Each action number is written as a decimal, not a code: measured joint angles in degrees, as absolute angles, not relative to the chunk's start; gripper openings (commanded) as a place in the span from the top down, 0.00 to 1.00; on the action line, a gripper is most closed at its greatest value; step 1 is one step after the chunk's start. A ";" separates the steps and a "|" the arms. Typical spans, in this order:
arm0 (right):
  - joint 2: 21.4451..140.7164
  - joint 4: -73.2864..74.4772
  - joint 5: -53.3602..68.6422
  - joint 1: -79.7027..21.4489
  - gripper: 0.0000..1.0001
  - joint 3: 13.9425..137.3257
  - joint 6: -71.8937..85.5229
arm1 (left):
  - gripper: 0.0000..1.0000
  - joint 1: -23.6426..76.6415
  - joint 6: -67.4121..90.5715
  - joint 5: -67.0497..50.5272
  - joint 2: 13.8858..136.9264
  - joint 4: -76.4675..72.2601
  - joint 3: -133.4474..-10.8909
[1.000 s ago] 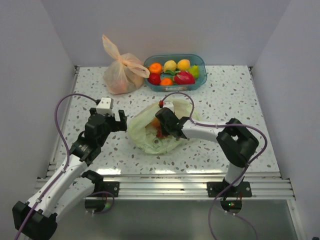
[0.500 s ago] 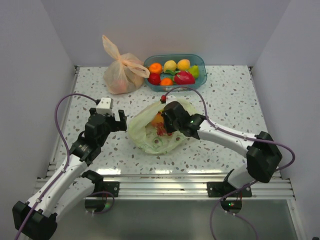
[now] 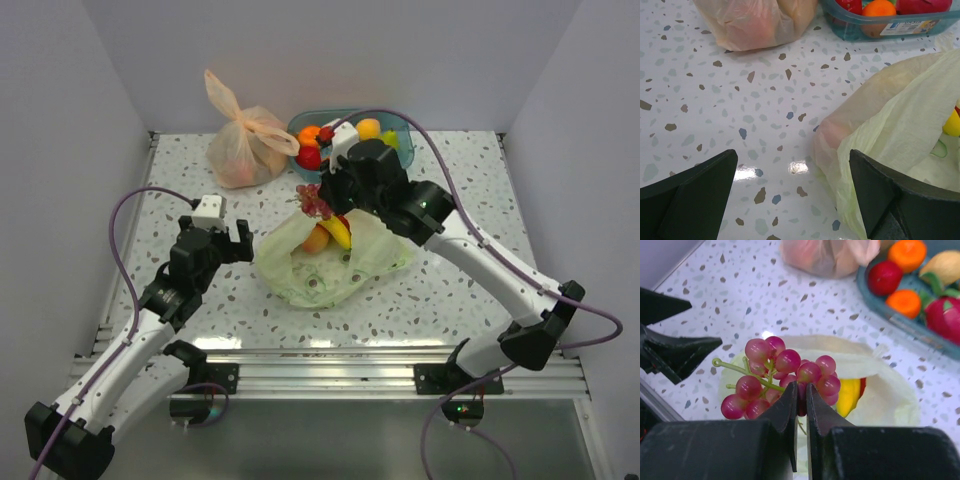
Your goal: Untie the knot of the plastic bag and take out the fruit
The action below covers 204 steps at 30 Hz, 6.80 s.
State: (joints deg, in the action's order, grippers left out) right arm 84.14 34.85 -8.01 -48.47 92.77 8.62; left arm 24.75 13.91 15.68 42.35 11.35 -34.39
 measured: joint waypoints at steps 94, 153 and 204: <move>97.32 -9.45 -17.30 -46.22 0.10 54.83 47.55 | 0.00 24.38 13.69 15.29 43.53 11.42 -34.39; 77.23 21.04 -18.20 -42.96 0.96 74.15 12.62 | 0.00 23.64 13.69 14.72 43.62 11.38 -34.39; 91.81 16.88 4.12 -27.16 0.20 88.33 -6.52 | 0.00 23.64 13.67 13.65 44.12 11.38 -34.39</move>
